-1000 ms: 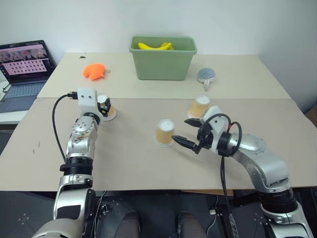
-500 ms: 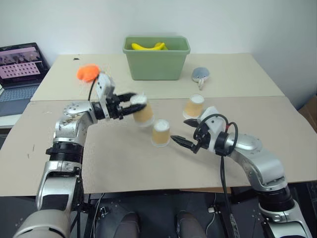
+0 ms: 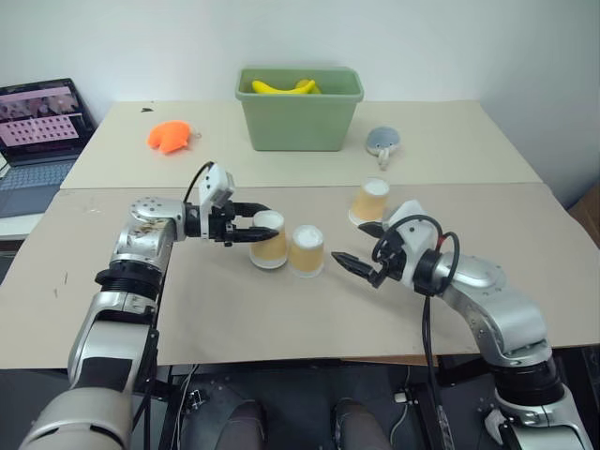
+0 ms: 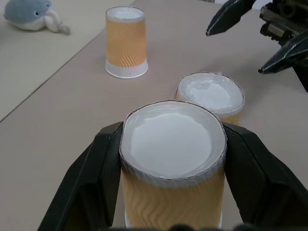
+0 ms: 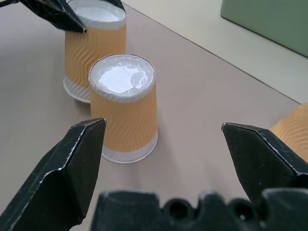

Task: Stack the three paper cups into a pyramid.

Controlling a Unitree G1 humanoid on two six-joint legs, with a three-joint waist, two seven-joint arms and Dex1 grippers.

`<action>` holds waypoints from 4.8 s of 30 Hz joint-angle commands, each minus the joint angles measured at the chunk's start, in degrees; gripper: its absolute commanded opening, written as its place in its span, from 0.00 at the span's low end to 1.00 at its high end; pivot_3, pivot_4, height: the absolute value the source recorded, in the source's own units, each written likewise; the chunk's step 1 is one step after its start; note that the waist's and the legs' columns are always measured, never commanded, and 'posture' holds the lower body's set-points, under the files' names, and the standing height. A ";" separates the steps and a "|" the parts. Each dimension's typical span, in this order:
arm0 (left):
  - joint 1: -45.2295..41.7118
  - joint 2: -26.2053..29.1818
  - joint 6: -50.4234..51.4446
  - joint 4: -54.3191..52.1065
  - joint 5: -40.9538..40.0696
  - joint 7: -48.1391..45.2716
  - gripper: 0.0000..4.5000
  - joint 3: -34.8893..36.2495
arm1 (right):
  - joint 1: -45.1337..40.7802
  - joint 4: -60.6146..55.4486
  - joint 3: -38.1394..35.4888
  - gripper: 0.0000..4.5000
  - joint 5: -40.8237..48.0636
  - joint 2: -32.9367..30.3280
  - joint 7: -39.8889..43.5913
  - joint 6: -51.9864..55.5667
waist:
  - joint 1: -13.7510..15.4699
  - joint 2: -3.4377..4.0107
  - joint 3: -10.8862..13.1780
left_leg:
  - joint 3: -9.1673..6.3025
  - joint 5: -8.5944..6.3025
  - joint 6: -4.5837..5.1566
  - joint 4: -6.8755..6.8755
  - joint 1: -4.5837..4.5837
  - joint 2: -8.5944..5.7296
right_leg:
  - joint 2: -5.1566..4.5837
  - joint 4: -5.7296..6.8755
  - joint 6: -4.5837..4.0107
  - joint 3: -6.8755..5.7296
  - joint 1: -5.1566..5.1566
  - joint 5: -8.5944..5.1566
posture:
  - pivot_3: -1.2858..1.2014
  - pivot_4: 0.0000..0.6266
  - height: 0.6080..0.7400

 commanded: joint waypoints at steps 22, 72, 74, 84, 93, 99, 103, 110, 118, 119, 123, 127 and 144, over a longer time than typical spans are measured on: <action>3.28 -0.38 -6.50 0.49 2.60 0.07 0.99 -0.22 | -1.77 -1.44 -1.93 1.00 0.33 -0.84 0.22 -1.01 | -0.06 0.00 0.00 | -0.01 0.00 0.00 0.02 0.04 0.00 | 0.00 0.02 0.00 0.00 0.03 0.00 | 0.52 0.24 0.94; 10.60 13.12 22.81 -36.61 -11.45 5.00 0.99 8.57 | -28.72 51.90 -3.19 1.00 -11.09 3.94 -0.45 -20.97 | -0.60 0.04 0.03 | 0.06 0.00 0.00 -0.02 0.03 0.04 | 0.00 0.04 0.00 0.06 -0.03 0.00 | 0.52 0.24 0.94; 11.08 13.51 23.08 -37.20 -11.81 5.78 0.99 8.83 | -30.29 54.85 -2.64 1.00 -11.85 4.76 -0.06 -22.12 | -0.56 0.05 0.03 | 0.05 0.00 -0.01 -0.02 0.03 0.04 | 0.00 0.04 0.00 0.06 -0.03 0.00 | 0.52 0.24 0.94; 12.50 14.87 23.93 -39.34 -13.37 7.33 0.99 9.23 | -35.44 67.96 -3.59 1.00 -13.28 7.47 -0.22 -28.14 | -1.27 0.06 0.03 | 0.04 0.01 -0.01 -0.03 0.06 0.05 | 0.01 0.06 -0.01 0.06 -0.02 0.00 | 0.52 0.24 0.94; 12.16 15.42 23.76 -38.94 -13.65 7.77 0.99 8.67 | -37.36 70.87 -5.36 1.00 -12.75 7.60 -0.03 -30.05 | -1.61 0.06 0.03 | 0.05 0.01 -0.02 -0.12 0.16 0.07 | 0.02 0.07 -0.01 0.07 0.00 0.00 | 0.52 0.24 0.94; 11.37 14.80 22.77 -37.68 -12.92 8.11 0.99 8.04 | -35.91 65.37 -4.42 1.00 -13.10 7.82 0.19 -28.26 | -1.56 0.07 0.04 | 0.06 0.01 -0.02 -0.12 0.15 0.06 | 0.02 0.07 -0.01 0.08 -0.01 0.00 | 0.52 0.24 0.94; 11.14 14.50 22.15 -37.04 -12.65 8.20 0.99 7.62 | -33.88 55.90 -2.98 1.00 -12.87 8.35 0.82 -23.81 | -1.57 0.11 0.06 | 0.05 0.01 -0.02 -0.14 0.13 0.06 | 0.02 0.11 -0.01 0.08 -0.03 0.00 | 0.52 0.24 0.94; 11.03 14.38 21.74 -36.74 -12.72 8.19 0.99 7.24 | -30.84 45.78 -4.09 1.00 -12.25 7.03 -0.65 -17.08 | -1.40 0.12 0.07 | 0.04 0.01 -0.02 -0.14 0.12 0.05 | 0.02 0.13 -0.01 0.08 -0.04 0.00 | 0.52 0.24 0.94; 10.96 14.22 21.58 -36.56 -12.66 8.27 0.99 7.07 | -24.51 45.84 -7.26 1.00 -12.12 2.79 -1.90 -15.78 | -0.42 0.12 0.07 | 0.08 0.01 -0.02 -0.13 0.08 0.03 | -0.01 0.07 -0.01 0.07 -0.02 0.00 | 0.52 0.24 0.94; 10.93 14.20 21.56 -36.52 -12.63 8.29 0.99 7.03 | -23.79 45.96 -7.51 1.00 -11.99 2.66 -1.97 -15.76 | -0.47 0.12 0.07 | 0.09 0.01 -0.02 -0.13 0.08 0.03 | -0.01 0.06 0.00 0.08 -0.03 0.00 | 0.52 0.24 0.94; 10.76 14.26 21.56 -36.43 -12.62 8.29 0.99 7.03 | -22.10 46.13 -7.82 1.00 -11.66 3.36 -2.41 -15.72 | -0.98 0.13 0.08 | 0.09 0.01 -0.02 -0.13 0.10 0.05 | 0.02 0.06 -0.01 0.10 -0.06 0.00 | 0.52 0.24 0.94; 10.41 14.24 21.37 -36.04 -12.29 8.27 0.99 6.77 | -23.10 49.01 -7.07 1.00 -11.97 5.31 -3.25 -17.11 | -1.45 0.13 0.08 | 0.08 0.01 -0.02 -0.13 0.10 0.05 | 0.02 0.06 -0.01 0.10 -0.05 0.00 | 0.52 0.24 0.94; 10.64 14.72 21.44 -36.23 -12.02 9.17 0.99 7.44 | -38.91 70.84 -6.40 1.00 -14.40 9.36 -2.92 -28.00 | -1.46 0.18 0.12 | 0.08 0.02 -0.03 -0.15 0.08 0.04 | 0.00 0.06 -0.01 0.09 -0.05 0.00 | 0.52 0.24 0.94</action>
